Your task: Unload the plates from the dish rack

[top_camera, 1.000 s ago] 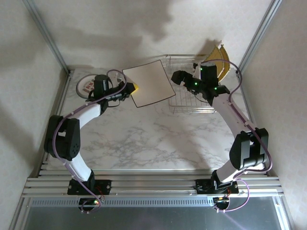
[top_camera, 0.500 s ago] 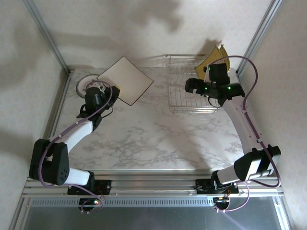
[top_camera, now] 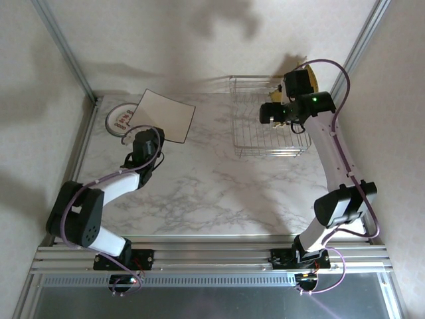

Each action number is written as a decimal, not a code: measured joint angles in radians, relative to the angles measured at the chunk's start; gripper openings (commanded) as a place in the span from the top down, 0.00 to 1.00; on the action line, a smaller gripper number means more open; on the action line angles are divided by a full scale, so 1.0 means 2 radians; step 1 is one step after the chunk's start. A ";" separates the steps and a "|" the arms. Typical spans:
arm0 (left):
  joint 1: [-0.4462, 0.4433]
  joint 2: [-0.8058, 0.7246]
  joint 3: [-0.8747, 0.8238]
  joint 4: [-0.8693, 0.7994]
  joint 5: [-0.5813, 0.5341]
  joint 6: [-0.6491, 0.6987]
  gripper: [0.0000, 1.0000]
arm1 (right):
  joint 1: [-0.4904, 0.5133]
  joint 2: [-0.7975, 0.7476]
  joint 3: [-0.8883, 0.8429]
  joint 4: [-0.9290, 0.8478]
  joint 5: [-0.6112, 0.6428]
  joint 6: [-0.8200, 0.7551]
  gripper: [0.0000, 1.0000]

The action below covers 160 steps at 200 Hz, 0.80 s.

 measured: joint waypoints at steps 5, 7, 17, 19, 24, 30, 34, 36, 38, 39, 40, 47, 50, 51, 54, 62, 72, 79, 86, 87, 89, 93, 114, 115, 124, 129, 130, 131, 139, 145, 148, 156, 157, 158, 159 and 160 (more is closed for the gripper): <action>-0.002 0.007 0.000 0.006 -0.004 -0.005 1.00 | 0.000 0.001 0.000 -0.002 0.000 -0.001 0.01; -0.003 0.010 0.000 0.008 -0.006 -0.006 1.00 | 0.000 0.002 0.000 -0.002 0.000 -0.001 0.01; -0.009 0.025 0.000 0.018 -0.014 -0.016 1.00 | 0.000 0.003 0.000 -0.003 0.000 -0.004 0.01; -0.010 0.028 0.000 0.020 -0.016 -0.018 1.00 | 0.000 0.003 0.000 -0.003 0.000 -0.005 0.01; -0.013 0.036 0.001 0.023 -0.020 -0.022 1.00 | 0.000 0.004 0.000 -0.004 0.000 -0.006 0.01; -0.017 0.045 0.001 0.028 -0.025 -0.026 1.00 | -0.001 0.004 0.000 -0.004 0.000 -0.008 0.01; -0.019 0.051 0.002 0.029 -0.028 -0.028 1.00 | -0.001 0.005 0.000 -0.004 0.000 -0.009 0.01; -0.020 0.055 0.002 0.031 -0.029 -0.030 1.00 | -0.001 0.005 0.000 -0.004 0.000 -0.010 0.01; -0.022 0.059 0.003 0.031 -0.030 -0.032 1.00 | -0.001 0.005 0.000 -0.004 0.000 -0.010 0.01; -0.022 0.060 0.004 0.031 -0.031 -0.032 1.00 | -0.001 0.005 0.000 -0.004 0.000 -0.010 0.01; -0.023 0.062 0.005 0.032 -0.031 -0.033 1.00 | -0.001 0.006 0.000 -0.004 0.000 -0.010 0.01; -0.026 0.075 0.011 0.031 -0.035 -0.039 1.00 | -0.002 0.007 0.000 -0.004 0.000 -0.012 0.01; -0.028 0.081 0.014 0.032 -0.035 -0.040 1.00 | -0.002 0.008 0.000 -0.004 0.000 -0.012 0.01; -0.028 0.083 0.015 0.032 -0.036 -0.041 1.00 | -0.002 0.008 0.000 -0.004 0.000 -0.013 0.01; -0.029 0.089 0.019 0.032 -0.037 -0.044 1.00 | -0.002 0.008 0.000 -0.004 0.000 -0.013 0.01; -0.033 0.106 0.030 0.033 -0.040 -0.050 1.00 | -0.003 0.011 0.000 -0.004 0.000 -0.014 0.01; -0.037 0.124 0.044 0.035 -0.045 -0.058 1.00 | -0.003 0.014 0.000 -0.004 -0.001 -0.014 0.01; -0.039 0.136 0.054 0.037 -0.049 -0.061 1.00 | -0.003 0.018 0.000 -0.004 -0.002 -0.014 0.01; -0.043 0.146 0.064 0.038 -0.055 -0.065 1.00 | -0.003 0.020 0.000 -0.004 -0.004 -0.014 0.01; -0.043 0.147 0.064 0.038 -0.055 -0.065 1.00 | -0.003 0.021 0.000 -0.004 -0.004 -0.014 0.01; -0.044 0.150 0.067 0.039 -0.056 -0.066 1.00 | -0.003 0.022 0.000 -0.004 -0.004 -0.014 0.01; -0.046 0.155 0.073 0.039 -0.060 -0.068 1.00 | -0.003 0.023 0.000 -0.004 -0.005 -0.014 0.01; -0.054 0.183 0.102 0.045 -0.075 -0.081 1.00 | -0.004 0.035 0.002 -0.004 -0.007 -0.019 0.01; -0.054 0.185 0.104 0.046 -0.076 -0.082 1.00 | -0.004 0.035 0.002 -0.004 -0.007 -0.019 0.01; -0.056 0.196 0.114 0.051 -0.081 -0.088 1.00 | -0.005 0.041 0.005 -0.004 -0.009 -0.021 0.01; -0.057 0.202 0.119 0.052 -0.083 -0.092 1.00 | -0.005 0.045 0.008 -0.004 -0.010 -0.022 0.01; -0.058 0.203 0.121 0.053 -0.084 -0.093 1.00 | -0.005 0.045 0.009 -0.004 -0.010 -0.022 0.01; -0.058 0.204 0.121 0.053 -0.084 -0.094 1.00 | -0.005 0.046 0.009 -0.004 -0.011 -0.023 0.01; -0.060 0.214 0.130 0.054 -0.090 -0.099 1.00 | -0.005 0.050 0.012 -0.004 -0.013 -0.023 0.01; -0.061 0.220 0.136 0.054 -0.094 -0.102 1.00 | -0.005 0.052 0.014 -0.005 -0.013 -0.025 0.01; -0.061 0.223 0.138 0.054 -0.096 -0.104 1.00 | -0.005 0.053 0.016 -0.005 -0.013 -0.025 0.01; -0.063 0.231 0.145 0.053 -0.102 -0.107 1.00 | -0.005 0.056 0.020 -0.004 -0.014 -0.025 0.01; -0.063 0.232 0.146 0.053 -0.103 -0.108 1.00 | -0.005 0.056 0.020 -0.004 -0.014 -0.025 0.01; -0.063 0.233 0.147 0.053 -0.104 -0.108 1.00 | -0.005 0.056 0.020 -0.004 -0.014 -0.026 0.01; -0.063 0.234 0.147 0.052 -0.105 -0.108 1.00 | -0.005 0.056 0.021 -0.004 -0.015 -0.026 0.01; -0.064 0.234 0.148 0.052 -0.105 -0.109 1.00 | -0.005 0.056 0.021 -0.004 -0.015 -0.026 0.01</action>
